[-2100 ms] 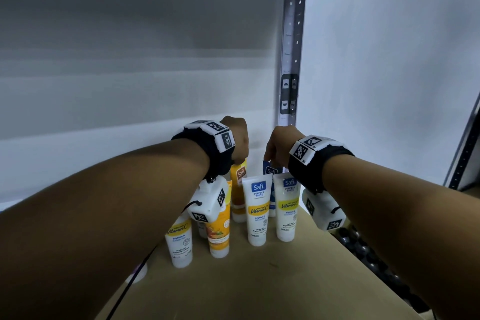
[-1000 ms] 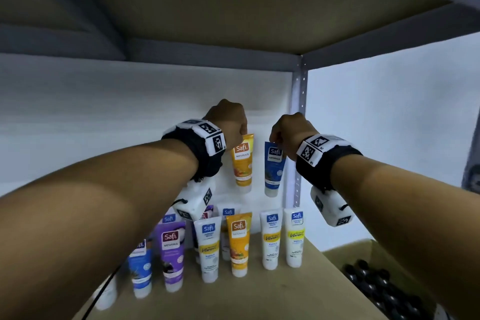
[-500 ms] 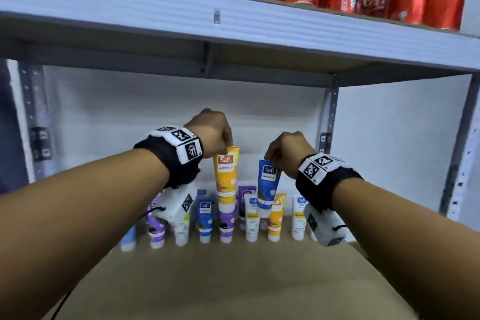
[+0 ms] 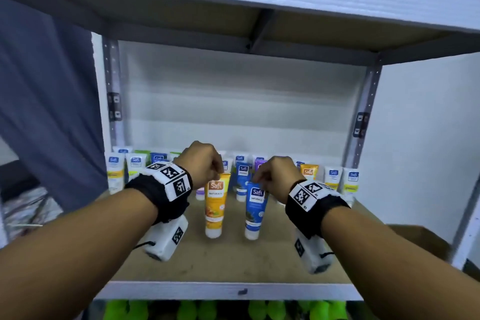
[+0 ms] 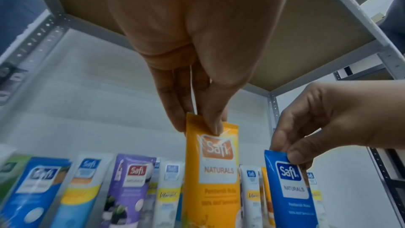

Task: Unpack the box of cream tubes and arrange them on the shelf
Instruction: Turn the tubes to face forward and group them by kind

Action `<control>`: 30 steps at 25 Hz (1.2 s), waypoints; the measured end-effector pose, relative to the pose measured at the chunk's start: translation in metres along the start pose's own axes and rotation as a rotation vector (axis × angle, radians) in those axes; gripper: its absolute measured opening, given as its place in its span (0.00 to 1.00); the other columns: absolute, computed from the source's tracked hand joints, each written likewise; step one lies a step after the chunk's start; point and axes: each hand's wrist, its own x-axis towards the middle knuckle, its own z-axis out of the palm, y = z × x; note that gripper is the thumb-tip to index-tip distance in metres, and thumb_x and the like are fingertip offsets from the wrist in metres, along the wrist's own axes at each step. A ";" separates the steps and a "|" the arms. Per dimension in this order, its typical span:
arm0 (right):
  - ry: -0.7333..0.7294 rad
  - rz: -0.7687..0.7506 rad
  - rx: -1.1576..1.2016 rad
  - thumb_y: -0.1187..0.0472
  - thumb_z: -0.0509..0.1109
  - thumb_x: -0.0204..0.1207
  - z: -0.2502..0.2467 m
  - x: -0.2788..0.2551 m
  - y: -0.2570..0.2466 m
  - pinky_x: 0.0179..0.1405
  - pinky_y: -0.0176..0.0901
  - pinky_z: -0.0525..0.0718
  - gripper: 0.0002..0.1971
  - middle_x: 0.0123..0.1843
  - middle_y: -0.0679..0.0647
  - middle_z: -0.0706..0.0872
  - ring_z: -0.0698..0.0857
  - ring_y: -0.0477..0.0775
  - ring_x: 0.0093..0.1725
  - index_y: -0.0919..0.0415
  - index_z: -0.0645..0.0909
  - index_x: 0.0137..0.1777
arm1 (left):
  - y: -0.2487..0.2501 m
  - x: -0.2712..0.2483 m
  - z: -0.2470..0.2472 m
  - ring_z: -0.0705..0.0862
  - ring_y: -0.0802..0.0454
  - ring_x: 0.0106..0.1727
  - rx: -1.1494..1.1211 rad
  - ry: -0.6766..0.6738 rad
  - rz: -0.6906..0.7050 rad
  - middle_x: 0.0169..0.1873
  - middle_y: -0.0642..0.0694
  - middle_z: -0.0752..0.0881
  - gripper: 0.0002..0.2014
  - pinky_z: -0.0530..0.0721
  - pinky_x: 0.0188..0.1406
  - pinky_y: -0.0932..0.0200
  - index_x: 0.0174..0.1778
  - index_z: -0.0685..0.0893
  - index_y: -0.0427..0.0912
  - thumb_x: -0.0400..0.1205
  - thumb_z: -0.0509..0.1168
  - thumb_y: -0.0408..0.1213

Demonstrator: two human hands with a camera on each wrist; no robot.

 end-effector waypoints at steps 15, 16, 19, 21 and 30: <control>-0.021 -0.006 0.116 0.72 0.70 0.76 0.051 -0.013 -0.007 0.43 0.36 0.80 0.13 0.50 0.53 0.90 0.84 0.47 0.44 0.58 0.88 0.55 | -0.035 -0.050 0.054 0.82 0.59 0.45 -0.239 0.173 -0.046 0.49 0.52 0.90 0.10 0.80 0.51 0.64 0.54 0.89 0.49 0.78 0.71 0.35; -0.034 -0.001 0.131 0.72 0.71 0.75 0.053 -0.014 -0.005 0.46 0.36 0.79 0.13 0.53 0.52 0.90 0.84 0.47 0.47 0.57 0.87 0.56 | -0.035 -0.053 0.058 0.83 0.59 0.46 -0.277 0.173 -0.046 0.49 0.52 0.89 0.11 0.82 0.50 0.63 0.56 0.88 0.50 0.78 0.72 0.35; -0.030 0.033 0.197 0.69 0.76 0.72 0.061 -0.019 0.002 0.49 0.32 0.78 0.18 0.57 0.49 0.88 0.82 0.43 0.49 0.55 0.85 0.61 | -0.039 -0.062 0.070 0.85 0.59 0.48 -0.416 0.137 -0.060 0.53 0.55 0.87 0.24 0.82 0.44 0.71 0.65 0.80 0.52 0.73 0.77 0.36; -0.023 0.078 0.267 0.66 0.79 0.70 0.065 -0.023 0.009 0.41 0.26 0.77 0.22 0.51 0.47 0.88 0.83 0.41 0.43 0.54 0.82 0.63 | -0.041 -0.066 0.080 0.86 0.59 0.48 -0.586 0.114 -0.132 0.52 0.55 0.86 0.33 0.85 0.45 0.67 0.68 0.74 0.54 0.69 0.80 0.35; -0.155 0.249 0.612 0.68 0.81 0.67 0.101 -0.029 0.019 0.44 0.47 0.91 0.19 0.49 0.57 0.90 0.90 0.50 0.46 0.61 0.83 0.58 | -0.054 -0.078 0.121 0.88 0.59 0.47 -0.670 0.054 -0.242 0.46 0.54 0.89 0.19 0.87 0.56 0.53 0.54 0.82 0.50 0.71 0.79 0.35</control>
